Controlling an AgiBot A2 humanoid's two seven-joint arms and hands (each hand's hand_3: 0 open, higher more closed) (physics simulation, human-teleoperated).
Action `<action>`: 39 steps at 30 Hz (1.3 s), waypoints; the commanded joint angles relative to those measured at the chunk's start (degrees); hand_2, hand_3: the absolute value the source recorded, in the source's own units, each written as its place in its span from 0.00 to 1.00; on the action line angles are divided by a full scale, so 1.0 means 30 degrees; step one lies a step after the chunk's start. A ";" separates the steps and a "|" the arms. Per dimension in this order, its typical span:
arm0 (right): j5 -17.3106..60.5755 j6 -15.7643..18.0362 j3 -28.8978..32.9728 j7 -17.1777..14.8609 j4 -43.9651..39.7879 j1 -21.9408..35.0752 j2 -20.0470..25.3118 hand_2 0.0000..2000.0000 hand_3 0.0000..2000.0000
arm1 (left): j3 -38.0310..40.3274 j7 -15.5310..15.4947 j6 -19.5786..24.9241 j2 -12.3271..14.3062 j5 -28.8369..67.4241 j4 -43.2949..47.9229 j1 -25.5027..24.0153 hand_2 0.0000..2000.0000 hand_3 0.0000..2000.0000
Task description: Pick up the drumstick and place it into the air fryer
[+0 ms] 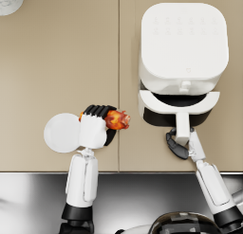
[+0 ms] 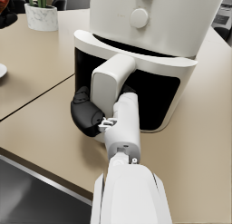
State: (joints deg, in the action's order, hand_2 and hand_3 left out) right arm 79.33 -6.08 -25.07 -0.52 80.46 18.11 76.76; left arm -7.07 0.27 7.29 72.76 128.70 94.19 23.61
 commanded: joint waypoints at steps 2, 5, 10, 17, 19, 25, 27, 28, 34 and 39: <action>-0.0007 0.0025 -0.1773 -0.0025 0.4285 -0.1221 -0.1308 1.00 1.00 | -0.1180 0.0001 0.0005 0.0520 0.0000 0.0441 0.1030 1.00 1.00; -0.0008 0.0063 -0.2606 -0.0015 0.6381 -0.2032 -0.2350 1.00 1.00 | -0.1890 0.0002 -0.0008 0.1171 -0.0002 0.0227 0.2045 1.00 1.00; 0.0001 -0.0049 -0.4045 -0.0001 0.8649 -0.2564 -0.3515 1.00 1.00 | -0.3191 0.0004 -0.0027 0.2622 -0.0004 -0.0212 0.3794 1.00 1.00; -0.0017 0.0681 -0.6945 0.0128 1.0679 -0.1927 -0.5669 1.00 1.00 | -0.5475 0.0037 0.0030 0.4408 -0.0007 -0.2396 0.5985 1.00 1.00; -0.0028 0.0635 -0.7928 0.0243 1.1406 -0.1572 -0.6417 1.00 1.00 | -0.6217 0.0042 0.0027 0.4703 -0.0005 -0.2650 0.6249 1.00 1.00; -0.0052 0.1441 -0.8352 0.0323 1.2106 -0.1623 -0.6174 1.00 1.00 | -0.8560 0.0043 0.0034 0.5391 -0.0001 -0.3313 0.6648 1.00 1.00; -0.0053 0.1500 -0.7242 0.0296 0.9385 -0.1894 -1.1800 1.00 1.00 | -0.9117 0.0039 0.0037 0.5668 0.0001 -0.3656 0.6819 1.00 1.00; -0.0052 0.1544 -0.8347 0.0268 1.2042 -0.1559 -0.6158 1.00 1.00 | -0.9348 0.0038 0.0036 0.5556 0.0002 -0.3680 0.6603 0.32 0.84; -0.0049 0.2462 -0.8313 0.0220 1.1747 -0.0534 -0.6459 1.00 1.00 | -0.6733 -0.0071 -0.1789 0.4396 0.0010 -0.2778 0.4434 0.00 0.00; -0.0080 0.3623 -0.8350 0.0215 1.1261 0.0031 -0.6552 1.00 1.00 | -0.3270 -0.0082 -0.2299 0.2185 0.0009 0.1441 0.0460 0.00 0.00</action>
State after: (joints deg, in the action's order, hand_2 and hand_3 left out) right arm 79.08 4.99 -48.03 0.05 105.08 16.79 42.70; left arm -22.19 0.02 0.29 81.99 128.72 92.76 29.57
